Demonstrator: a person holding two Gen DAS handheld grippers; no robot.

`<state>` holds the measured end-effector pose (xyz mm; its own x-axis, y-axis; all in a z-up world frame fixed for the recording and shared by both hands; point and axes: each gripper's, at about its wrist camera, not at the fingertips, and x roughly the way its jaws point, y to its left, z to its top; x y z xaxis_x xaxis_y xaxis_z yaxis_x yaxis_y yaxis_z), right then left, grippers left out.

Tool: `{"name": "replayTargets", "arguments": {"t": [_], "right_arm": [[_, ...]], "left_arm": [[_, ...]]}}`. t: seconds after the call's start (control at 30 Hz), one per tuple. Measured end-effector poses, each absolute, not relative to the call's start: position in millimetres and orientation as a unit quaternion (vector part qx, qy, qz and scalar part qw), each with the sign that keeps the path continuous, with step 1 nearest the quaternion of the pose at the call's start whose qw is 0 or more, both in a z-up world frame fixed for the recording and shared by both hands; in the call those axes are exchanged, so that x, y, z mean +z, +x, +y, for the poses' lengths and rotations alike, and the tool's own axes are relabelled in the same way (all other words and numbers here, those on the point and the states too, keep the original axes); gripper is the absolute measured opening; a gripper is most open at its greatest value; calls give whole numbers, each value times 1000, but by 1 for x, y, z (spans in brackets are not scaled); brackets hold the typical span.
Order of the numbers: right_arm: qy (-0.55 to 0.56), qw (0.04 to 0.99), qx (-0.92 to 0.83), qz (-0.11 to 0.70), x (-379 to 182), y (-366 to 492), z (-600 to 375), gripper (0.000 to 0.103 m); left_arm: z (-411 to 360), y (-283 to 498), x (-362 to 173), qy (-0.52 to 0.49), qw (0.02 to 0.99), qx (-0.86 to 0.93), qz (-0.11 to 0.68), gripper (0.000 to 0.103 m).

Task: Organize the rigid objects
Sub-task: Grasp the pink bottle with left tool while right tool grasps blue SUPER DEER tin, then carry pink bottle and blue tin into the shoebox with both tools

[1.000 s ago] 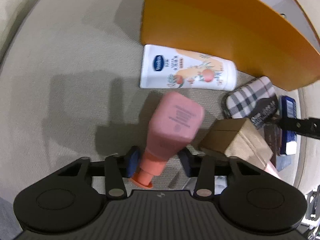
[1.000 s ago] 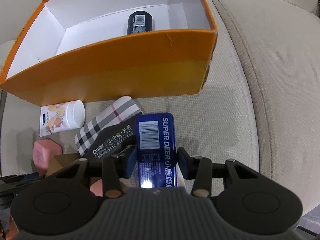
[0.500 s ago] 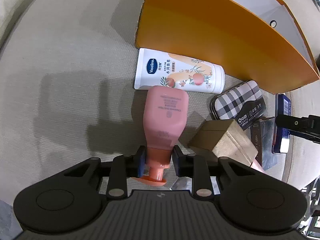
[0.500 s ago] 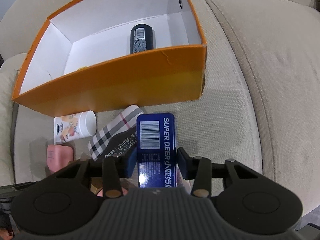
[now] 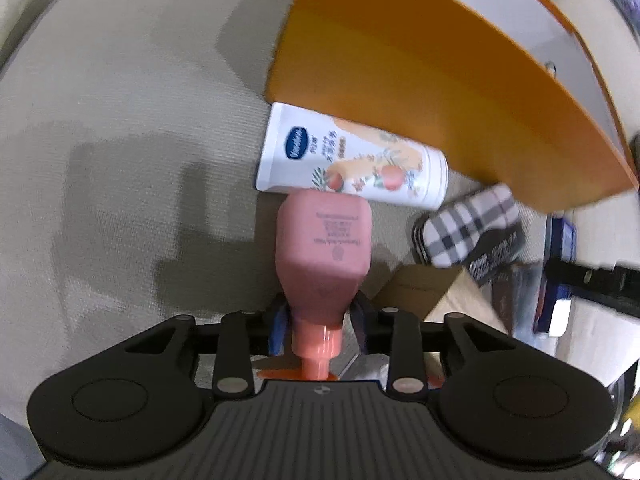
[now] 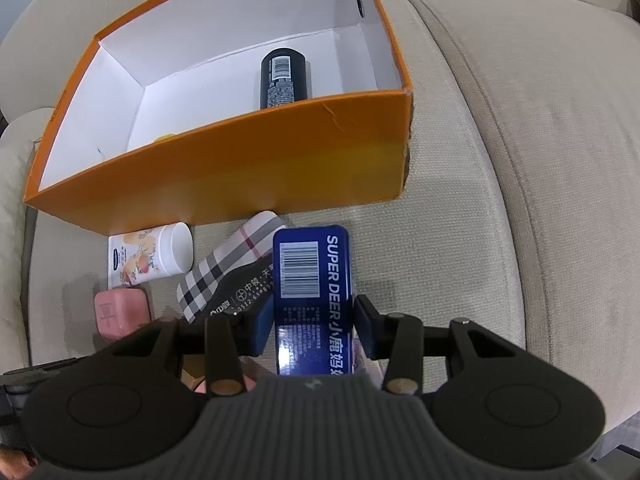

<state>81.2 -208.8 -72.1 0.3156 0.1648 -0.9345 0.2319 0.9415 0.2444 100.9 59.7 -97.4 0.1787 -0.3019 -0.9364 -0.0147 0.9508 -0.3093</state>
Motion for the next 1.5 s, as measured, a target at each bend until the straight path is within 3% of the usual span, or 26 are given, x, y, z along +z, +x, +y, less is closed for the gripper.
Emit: {"name": "replayTargets", "arguments": {"t": [0.07, 0.17, 0.23, 0.3, 0.53, 1.13, 1.5], "right_arm": [[170, 793, -21, 584, -72, 81, -209, 45], [170, 793, -19, 584, -72, 81, -208, 45], [170, 793, -17, 585, -72, 81, -207, 45], [169, 793, -15, 585, -72, 81, -208, 45], [171, 791, -13, 587, -73, 81, -211, 45], [245, 803, 16, 543, -36, 68, -229, 45], [329, 838, 51, 433, 32, 92, -240, 45]], "left_arm": [[68, 103, -96, -147, 759, -89, 627, 55], [77, 108, -93, -161, 770, -78, 613, 63], [80, 111, -93, -164, 771, -78, 610, 62], [79, 112, -91, -161, 773, -87, 607, 54], [72, 101, -75, -127, 791, -83, 592, 52], [82, 96, -26, -165, 811, -89, 555, 50], [67, 133, 57, -219, 831, -135, 494, 50]]}}
